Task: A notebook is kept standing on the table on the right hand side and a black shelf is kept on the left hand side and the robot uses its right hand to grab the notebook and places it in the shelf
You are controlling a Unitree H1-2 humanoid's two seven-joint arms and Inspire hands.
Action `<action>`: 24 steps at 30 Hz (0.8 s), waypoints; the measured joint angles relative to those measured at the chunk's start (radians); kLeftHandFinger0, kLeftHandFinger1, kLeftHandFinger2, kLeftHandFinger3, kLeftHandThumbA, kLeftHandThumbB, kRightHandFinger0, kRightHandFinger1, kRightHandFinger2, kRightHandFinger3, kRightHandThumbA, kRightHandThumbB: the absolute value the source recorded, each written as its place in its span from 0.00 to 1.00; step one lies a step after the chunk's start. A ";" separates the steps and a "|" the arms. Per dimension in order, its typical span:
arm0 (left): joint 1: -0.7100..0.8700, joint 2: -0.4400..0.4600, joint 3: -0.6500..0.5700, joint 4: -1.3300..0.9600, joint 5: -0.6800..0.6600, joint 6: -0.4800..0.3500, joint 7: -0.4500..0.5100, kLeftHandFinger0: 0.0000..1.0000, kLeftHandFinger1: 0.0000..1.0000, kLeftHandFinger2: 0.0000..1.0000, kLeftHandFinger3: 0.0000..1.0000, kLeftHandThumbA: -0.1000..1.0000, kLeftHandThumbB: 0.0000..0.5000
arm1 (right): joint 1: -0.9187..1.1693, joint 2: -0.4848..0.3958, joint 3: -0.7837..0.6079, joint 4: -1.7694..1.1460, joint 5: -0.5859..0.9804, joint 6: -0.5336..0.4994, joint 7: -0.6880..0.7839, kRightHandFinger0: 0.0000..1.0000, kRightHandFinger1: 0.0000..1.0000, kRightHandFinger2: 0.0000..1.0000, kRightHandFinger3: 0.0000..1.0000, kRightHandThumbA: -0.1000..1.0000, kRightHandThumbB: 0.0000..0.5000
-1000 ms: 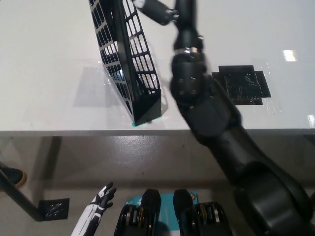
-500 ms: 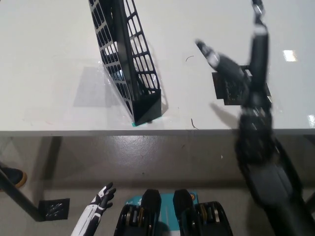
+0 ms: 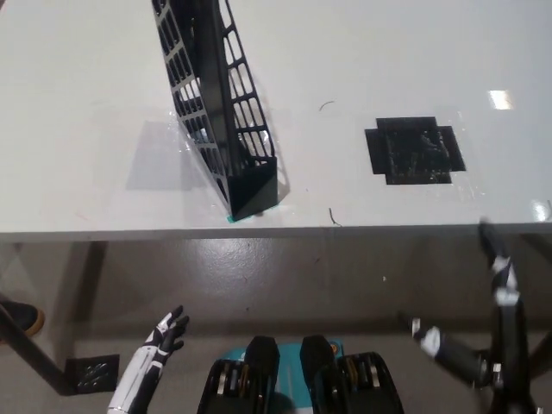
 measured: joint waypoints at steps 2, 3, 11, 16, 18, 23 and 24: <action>-0.005 0.000 0.004 -0.001 -0.001 -0.002 0.000 1.00 1.00 1.00 1.00 1.00 0.29 | 0.000 0.003 0.000 0.039 0.029 -0.004 0.025 1.00 1.00 1.00 1.00 1.00 0.61; -0.006 0.000 0.006 -0.001 -0.002 -0.003 0.000 1.00 1.00 1.00 1.00 1.00 0.31 | -0.002 0.004 0.000 0.053 0.040 -0.006 0.033 1.00 1.00 1.00 1.00 1.00 0.61; -0.038 0.000 0.024 0.001 -0.003 -0.005 0.003 1.00 1.00 1.00 1.00 1.00 0.22 | -0.056 0.051 -0.024 0.207 0.174 -0.019 0.136 1.00 1.00 1.00 1.00 1.00 0.49; -0.055 -0.001 0.032 0.004 -0.004 -0.008 0.003 1.00 1.00 1.00 1.00 1.00 0.22 | -0.085 0.066 -0.052 0.256 0.226 -0.020 0.191 1.00 1.00 1.00 1.00 1.00 0.42; -0.059 0.000 0.034 0.006 -0.005 -0.008 0.003 1.00 1.00 1.00 1.00 1.00 0.22 | -0.093 0.065 -0.065 0.260 0.238 -0.020 0.207 1.00 1.00 1.00 1.00 1.00 0.40; -0.067 -0.001 0.038 0.008 -0.006 -0.008 0.003 1.00 1.00 1.00 1.00 1.00 0.23 | -0.111 0.066 -0.086 0.264 0.251 -0.019 0.237 1.00 1.00 1.00 1.00 1.00 0.35; -0.068 -0.001 0.038 0.008 -0.006 -0.008 0.003 1.00 1.00 1.00 1.00 1.00 0.23 | -0.116 0.066 -0.089 0.266 0.255 -0.019 0.246 1.00 1.00 1.00 1.00 1.00 0.35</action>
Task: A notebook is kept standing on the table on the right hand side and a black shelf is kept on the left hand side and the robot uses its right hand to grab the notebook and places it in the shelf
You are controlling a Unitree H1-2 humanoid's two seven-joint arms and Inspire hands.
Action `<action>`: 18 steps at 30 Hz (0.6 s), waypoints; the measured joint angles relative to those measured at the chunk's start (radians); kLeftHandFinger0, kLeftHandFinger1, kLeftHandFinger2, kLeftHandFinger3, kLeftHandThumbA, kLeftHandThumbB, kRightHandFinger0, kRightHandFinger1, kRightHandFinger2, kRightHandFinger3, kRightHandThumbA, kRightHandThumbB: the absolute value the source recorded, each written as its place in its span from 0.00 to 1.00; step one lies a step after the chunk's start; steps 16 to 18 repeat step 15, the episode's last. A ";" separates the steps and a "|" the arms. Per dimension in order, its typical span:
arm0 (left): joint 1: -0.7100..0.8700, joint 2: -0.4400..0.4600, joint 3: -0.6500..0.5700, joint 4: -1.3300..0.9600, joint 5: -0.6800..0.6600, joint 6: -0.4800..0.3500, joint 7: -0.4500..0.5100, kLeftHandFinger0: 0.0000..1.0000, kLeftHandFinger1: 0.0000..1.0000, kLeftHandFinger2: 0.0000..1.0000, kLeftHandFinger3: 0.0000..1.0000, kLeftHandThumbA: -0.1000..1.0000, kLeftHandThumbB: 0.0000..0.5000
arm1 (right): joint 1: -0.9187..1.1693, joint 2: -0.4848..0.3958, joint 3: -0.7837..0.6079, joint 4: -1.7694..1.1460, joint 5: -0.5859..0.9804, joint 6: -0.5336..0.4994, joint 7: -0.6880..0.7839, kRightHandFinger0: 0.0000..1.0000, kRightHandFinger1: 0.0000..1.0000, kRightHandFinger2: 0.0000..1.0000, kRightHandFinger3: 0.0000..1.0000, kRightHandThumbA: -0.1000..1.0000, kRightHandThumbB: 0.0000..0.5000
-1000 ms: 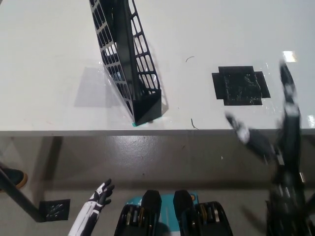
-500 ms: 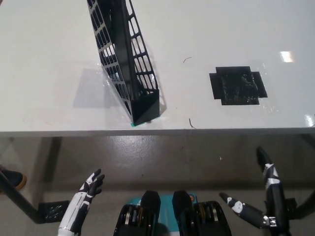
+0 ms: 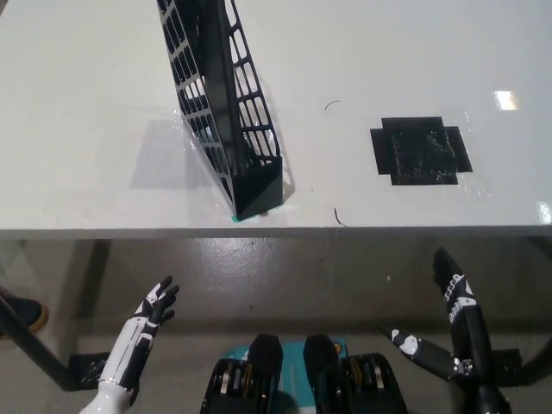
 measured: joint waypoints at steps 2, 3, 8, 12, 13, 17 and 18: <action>-0.001 0.000 0.000 0.001 0.000 0.000 0.000 1.00 1.00 1.00 1.00 1.00 0.22 | -0.005 0.001 -0.005 0.006 0.007 0.000 0.012 1.00 1.00 1.00 1.00 1.00 0.34; -0.001 0.000 0.000 0.001 0.000 0.000 0.000 1.00 1.00 1.00 1.00 1.00 0.23 | -0.007 0.001 -0.007 0.009 0.008 0.000 0.017 1.00 1.00 1.00 1.00 1.00 0.34; -0.002 -0.001 0.003 0.002 0.000 0.000 0.000 1.00 1.00 1.00 1.00 1.00 0.25 | -0.015 0.002 -0.021 0.028 0.009 0.000 0.040 1.00 1.00 1.00 1.00 1.00 0.33; -0.002 -0.003 0.003 0.004 -0.001 0.000 0.000 1.00 1.00 1.00 1.00 1.00 0.26 | -0.016 0.002 -0.030 0.029 0.009 0.001 0.054 1.00 1.00 1.00 1.00 1.00 0.33; -0.002 -0.003 0.003 0.004 -0.002 0.000 0.000 1.00 1.00 1.00 1.00 1.00 0.26 | -0.017 0.003 -0.034 0.029 0.009 0.001 0.059 1.00 1.00 1.00 1.00 1.00 0.33; -0.002 -0.003 0.003 0.004 -0.002 0.001 0.000 1.00 1.00 1.00 1.00 1.00 0.25 | -0.019 0.004 -0.037 0.029 0.009 0.001 0.064 1.00 1.00 1.00 1.00 1.00 0.33; -0.002 -0.003 0.003 0.004 -0.002 0.001 0.000 1.00 1.00 1.00 1.00 1.00 0.25 | -0.019 0.004 -0.037 0.029 0.009 0.001 0.064 1.00 1.00 1.00 1.00 1.00 0.33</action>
